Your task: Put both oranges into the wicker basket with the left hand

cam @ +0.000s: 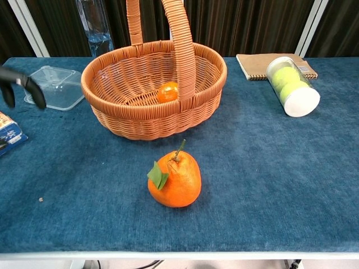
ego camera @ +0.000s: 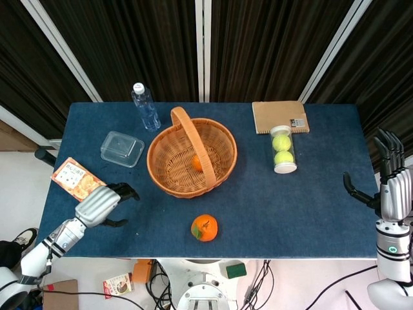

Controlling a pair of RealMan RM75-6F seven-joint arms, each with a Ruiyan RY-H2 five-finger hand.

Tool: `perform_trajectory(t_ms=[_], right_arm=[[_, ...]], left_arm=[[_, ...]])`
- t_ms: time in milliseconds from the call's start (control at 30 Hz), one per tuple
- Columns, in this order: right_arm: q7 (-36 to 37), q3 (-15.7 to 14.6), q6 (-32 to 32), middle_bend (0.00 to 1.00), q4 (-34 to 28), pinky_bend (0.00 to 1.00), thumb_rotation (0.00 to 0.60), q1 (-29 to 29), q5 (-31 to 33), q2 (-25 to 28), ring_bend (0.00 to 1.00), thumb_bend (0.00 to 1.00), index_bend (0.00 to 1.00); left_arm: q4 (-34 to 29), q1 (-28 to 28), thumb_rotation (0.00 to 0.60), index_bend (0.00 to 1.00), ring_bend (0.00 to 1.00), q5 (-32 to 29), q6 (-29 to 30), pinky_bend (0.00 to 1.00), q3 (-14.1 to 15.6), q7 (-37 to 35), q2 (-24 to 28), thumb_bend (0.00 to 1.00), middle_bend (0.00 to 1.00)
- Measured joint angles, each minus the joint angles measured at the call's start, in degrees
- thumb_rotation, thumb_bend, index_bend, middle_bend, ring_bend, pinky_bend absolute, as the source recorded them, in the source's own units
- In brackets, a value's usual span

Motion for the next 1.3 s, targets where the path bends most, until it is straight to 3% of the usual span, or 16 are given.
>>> perform_trajectory(t_ms=[233, 567, 1000, 1300], right_arm=[[-1.76, -0.24, 0.29, 0.00, -1.94, 0.00, 0.600, -0.02, -1.07, 0.80, 0.00, 0.38, 0.00], [-2.64, -0.53, 0.39, 0.00, -2.59, 0.00, 0.600, -0.56, -1.01, 1.23, 0.00, 0.38, 0.00], [-3.60, -0.94, -0.69, 0.00, -2.25, 0.00, 0.600, -0.27, -1.06, 0.64, 0.00, 0.38, 0.00], [-4.80, -0.97, -0.46, 0.00, -3.34, 0.00, 0.600, -0.34, -1.62, 1.16, 0.00, 0.38, 0.00]], left_arm=[[5.34, 0.35, 0.600, 0.30, 0.24, 3.51, -2.27, 0.40, 1.88, -4.73, -7.23, 0.15, 0.30], [10.44, -1.32, 0.600, 0.13, 0.15, 3.68, -4.08, 0.35, -0.50, -5.38, -15.72, 0.15, 0.17], [13.44, -5.23, 0.600, 0.14, 0.15, 6.02, -4.51, 0.32, -0.99, -13.46, -21.34, 0.12, 0.17], [14.90, -8.82, 0.600, 0.15, 0.15, 4.57, -8.10, 0.32, -2.85, -14.91, -25.47, 0.12, 0.17]])
